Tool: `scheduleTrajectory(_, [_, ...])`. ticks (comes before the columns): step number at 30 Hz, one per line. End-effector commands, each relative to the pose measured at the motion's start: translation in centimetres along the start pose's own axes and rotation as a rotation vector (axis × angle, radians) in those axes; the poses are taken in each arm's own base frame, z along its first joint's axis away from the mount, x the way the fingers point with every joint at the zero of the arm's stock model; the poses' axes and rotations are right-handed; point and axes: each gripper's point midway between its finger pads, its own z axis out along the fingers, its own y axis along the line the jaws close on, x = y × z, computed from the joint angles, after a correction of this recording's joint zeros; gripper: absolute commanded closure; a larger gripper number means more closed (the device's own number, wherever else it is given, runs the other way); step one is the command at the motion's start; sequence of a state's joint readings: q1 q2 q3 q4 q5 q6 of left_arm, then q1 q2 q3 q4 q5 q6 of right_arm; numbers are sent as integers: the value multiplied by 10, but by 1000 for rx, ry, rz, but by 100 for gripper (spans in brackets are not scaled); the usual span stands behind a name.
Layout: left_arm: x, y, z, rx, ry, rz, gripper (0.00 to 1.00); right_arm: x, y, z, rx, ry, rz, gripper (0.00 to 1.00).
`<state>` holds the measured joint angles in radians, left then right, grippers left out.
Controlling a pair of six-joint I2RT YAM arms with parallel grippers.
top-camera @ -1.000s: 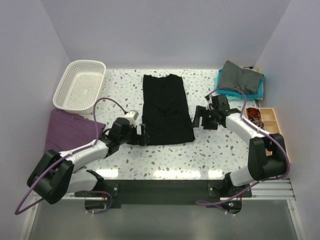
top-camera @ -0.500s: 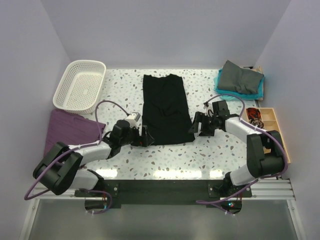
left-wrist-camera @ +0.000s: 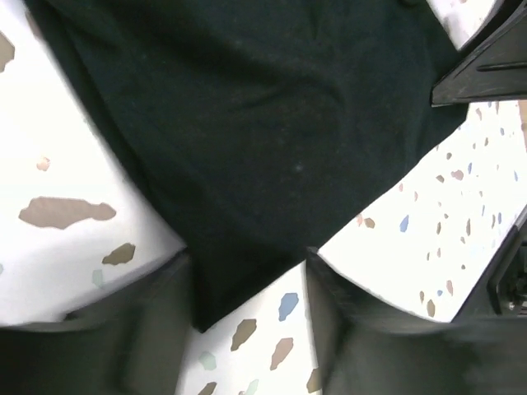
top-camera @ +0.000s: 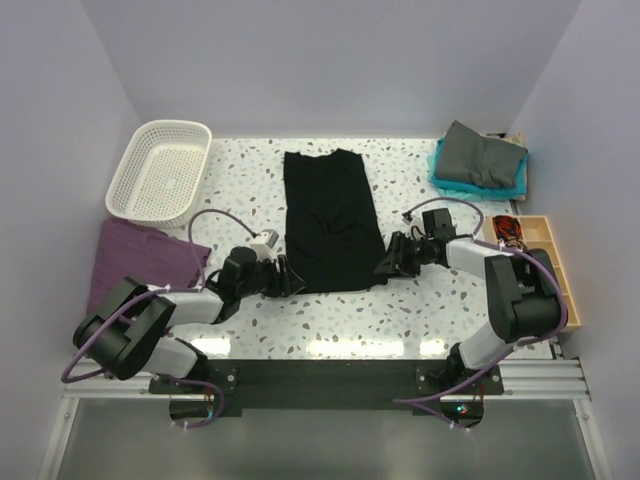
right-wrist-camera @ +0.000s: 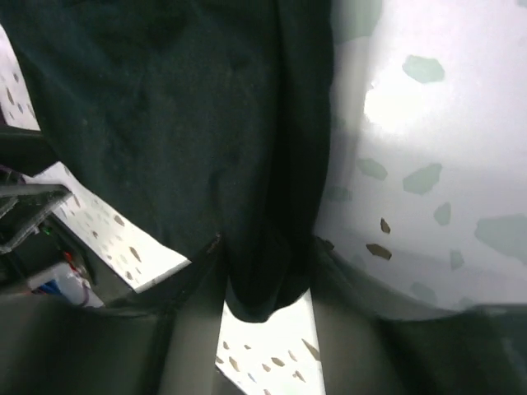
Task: Fold and stack the t-shirts
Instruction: Grab one side of the 2/3 rectangular tshirt with both arms
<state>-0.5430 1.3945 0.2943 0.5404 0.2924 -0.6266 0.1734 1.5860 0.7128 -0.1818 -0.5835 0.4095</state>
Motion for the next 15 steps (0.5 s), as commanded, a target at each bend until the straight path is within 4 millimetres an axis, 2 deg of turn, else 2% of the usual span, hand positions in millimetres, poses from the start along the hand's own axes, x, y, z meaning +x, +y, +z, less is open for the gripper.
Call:
scheduleTrajectory(1, [27,11,0,-27,96,-53,56,17,-10,9,4,47,25,79])
scheduleTrajectory(2, [25,11,2,-27,96,-52,62,17,-10,8,4,43,21,86])
scheduleTrajectory(3, [26,12,3,-33,103,-53,74,16,-9,8,-1,41,18,96])
scheduleTrajectory(7, [23,11,4,-44,116,-39,99,15,-1,0,-23,23,-12,100])
scheduleTrajectory(10, [20,10,0,-54,127,-26,100,19,4,-9,-30,15,-25,100])
scheduleTrajectory(15, [25,5,-18,-69,145,-41,100,41,5,-23,-18,41,-30,100])
